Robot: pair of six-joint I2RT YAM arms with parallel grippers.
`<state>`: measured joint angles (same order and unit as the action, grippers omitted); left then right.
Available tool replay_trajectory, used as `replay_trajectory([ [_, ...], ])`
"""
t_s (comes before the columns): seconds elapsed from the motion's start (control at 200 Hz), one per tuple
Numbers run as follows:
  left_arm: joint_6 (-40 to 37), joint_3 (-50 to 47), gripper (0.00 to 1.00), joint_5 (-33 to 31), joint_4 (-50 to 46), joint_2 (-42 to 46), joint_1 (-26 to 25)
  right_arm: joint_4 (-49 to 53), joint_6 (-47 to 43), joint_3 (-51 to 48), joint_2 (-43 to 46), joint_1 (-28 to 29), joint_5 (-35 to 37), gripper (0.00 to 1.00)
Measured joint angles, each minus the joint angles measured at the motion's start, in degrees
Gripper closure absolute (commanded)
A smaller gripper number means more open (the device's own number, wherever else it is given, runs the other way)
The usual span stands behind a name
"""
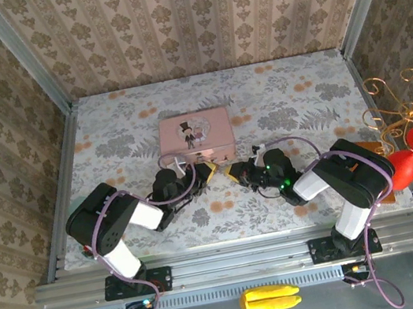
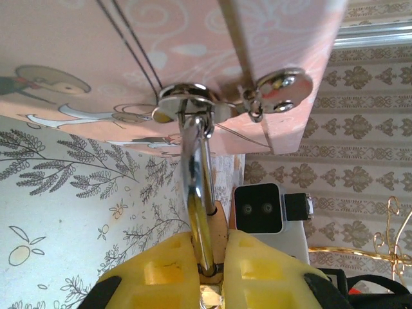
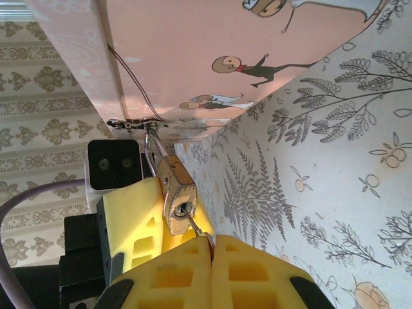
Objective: Unlock the padlock with the key
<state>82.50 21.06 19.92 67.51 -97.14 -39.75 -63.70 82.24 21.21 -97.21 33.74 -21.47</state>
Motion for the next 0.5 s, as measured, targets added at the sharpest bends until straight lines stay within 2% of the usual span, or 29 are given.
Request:
replay_trajectory([
  [0.5, -0.33, 0.02, 1.00, 1.53, -0.20, 0.00, 0.52, -0.39, -0.04, -0.81, 1.07, 0.00, 0.00, 1.00],
])
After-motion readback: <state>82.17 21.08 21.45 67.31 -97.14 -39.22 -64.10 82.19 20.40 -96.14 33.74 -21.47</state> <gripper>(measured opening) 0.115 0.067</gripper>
